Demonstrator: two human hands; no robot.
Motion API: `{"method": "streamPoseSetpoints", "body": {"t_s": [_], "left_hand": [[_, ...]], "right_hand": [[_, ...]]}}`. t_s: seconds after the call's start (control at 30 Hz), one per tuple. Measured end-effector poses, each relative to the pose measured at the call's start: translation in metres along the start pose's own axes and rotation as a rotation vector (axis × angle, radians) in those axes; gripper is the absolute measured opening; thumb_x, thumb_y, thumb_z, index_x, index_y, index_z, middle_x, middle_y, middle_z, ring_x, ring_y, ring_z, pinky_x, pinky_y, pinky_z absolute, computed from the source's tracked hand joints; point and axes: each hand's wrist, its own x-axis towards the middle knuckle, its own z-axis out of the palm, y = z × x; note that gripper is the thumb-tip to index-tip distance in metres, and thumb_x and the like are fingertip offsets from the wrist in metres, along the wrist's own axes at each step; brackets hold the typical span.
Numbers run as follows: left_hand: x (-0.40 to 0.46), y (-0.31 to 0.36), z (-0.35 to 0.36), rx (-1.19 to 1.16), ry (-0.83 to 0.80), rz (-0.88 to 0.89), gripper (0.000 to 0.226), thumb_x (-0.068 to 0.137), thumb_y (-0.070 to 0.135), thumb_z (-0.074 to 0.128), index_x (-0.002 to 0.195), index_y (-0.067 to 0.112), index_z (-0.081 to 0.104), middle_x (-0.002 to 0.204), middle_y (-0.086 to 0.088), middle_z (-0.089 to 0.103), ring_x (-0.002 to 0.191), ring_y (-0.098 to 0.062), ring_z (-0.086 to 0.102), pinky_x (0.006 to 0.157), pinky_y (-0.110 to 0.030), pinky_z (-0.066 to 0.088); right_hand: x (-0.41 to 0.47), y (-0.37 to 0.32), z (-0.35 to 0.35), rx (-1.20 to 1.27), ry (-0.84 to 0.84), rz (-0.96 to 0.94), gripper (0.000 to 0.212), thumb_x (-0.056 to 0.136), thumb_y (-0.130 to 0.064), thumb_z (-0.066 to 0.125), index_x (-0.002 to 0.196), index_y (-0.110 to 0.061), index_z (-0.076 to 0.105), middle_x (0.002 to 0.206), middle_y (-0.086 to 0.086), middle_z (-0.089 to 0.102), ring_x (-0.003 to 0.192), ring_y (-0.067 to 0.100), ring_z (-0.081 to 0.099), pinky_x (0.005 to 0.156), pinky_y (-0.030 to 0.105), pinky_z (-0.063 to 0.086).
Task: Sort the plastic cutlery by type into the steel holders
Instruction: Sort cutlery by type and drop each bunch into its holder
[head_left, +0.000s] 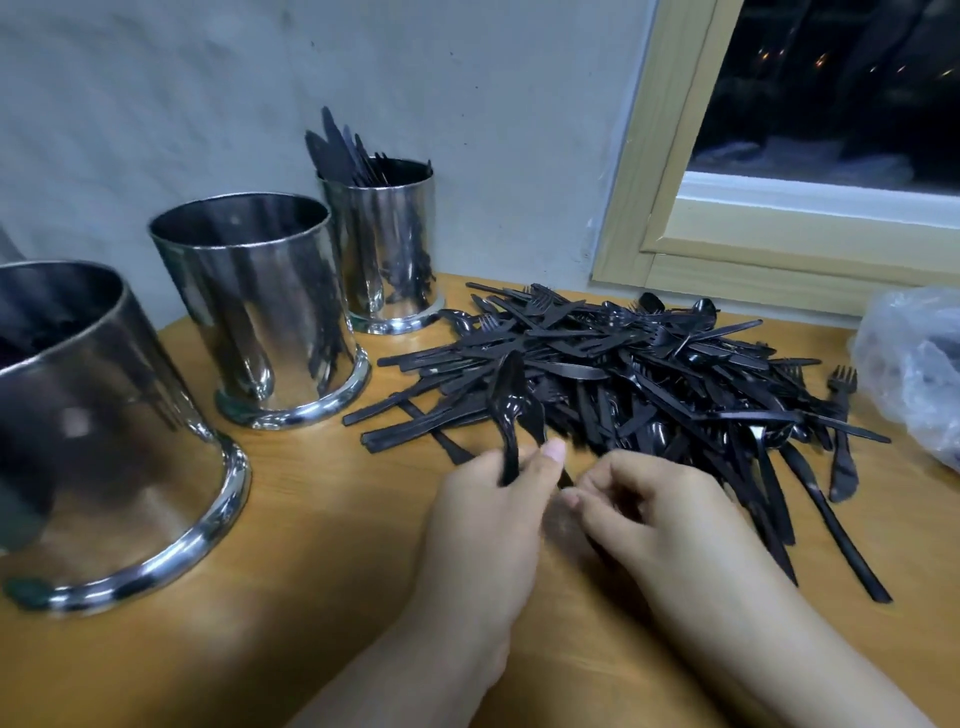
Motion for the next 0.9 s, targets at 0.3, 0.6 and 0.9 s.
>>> {"method": "streamPoseSetpoints", "body": {"t_s": [0.3, 0.6, 0.9], "left_hand": [[0.007, 0.022, -0.044, -0.062, 0.168, 0.095, 0.026, 0.101, 0.046, 0.056, 0.089, 0.032, 0.074, 0.057, 0.007, 0.057, 0.051, -0.008, 0.047, 0.058, -0.03, 0.04], [0.016, 0.022, -0.069, -0.091, 0.228, 0.12, 0.026, 0.105, 0.033, 0.05, 0.094, 0.035, 0.074, 0.056, 0.013, 0.05, 0.049, -0.006, 0.041, 0.054, -0.024, 0.036], [0.014, 0.027, -0.072, -0.056, 0.258, 0.216, 0.033, 0.098, 0.038, 0.061, 0.077, 0.015, 0.067, 0.055, 0.008, 0.047, 0.048, -0.01, 0.037, 0.046, -0.02, 0.035]], "right_hand": [[0.084, 0.001, 0.002, -0.405, 0.099, -0.17, 0.023, 0.094, -0.032, 0.067, 0.116, -0.028, 0.07, 0.114, -0.011, 0.064, 0.103, 0.008, 0.057, 0.088, 0.023, 0.041], [0.121, 0.021, 0.025, -0.825, 0.037, -0.188, 0.025, 0.095, -0.033, 0.06, 0.119, -0.03, 0.067, 0.115, -0.006, 0.059, 0.111, 0.024, 0.051, 0.082, 0.039, 0.031], [0.075, 0.019, -0.029, -0.481, 0.21, -0.311, 0.013, 0.092, -0.02, 0.067, 0.102, -0.023, 0.073, 0.092, -0.018, 0.064, 0.083, 0.0, 0.057, 0.079, 0.008, 0.037]]}}
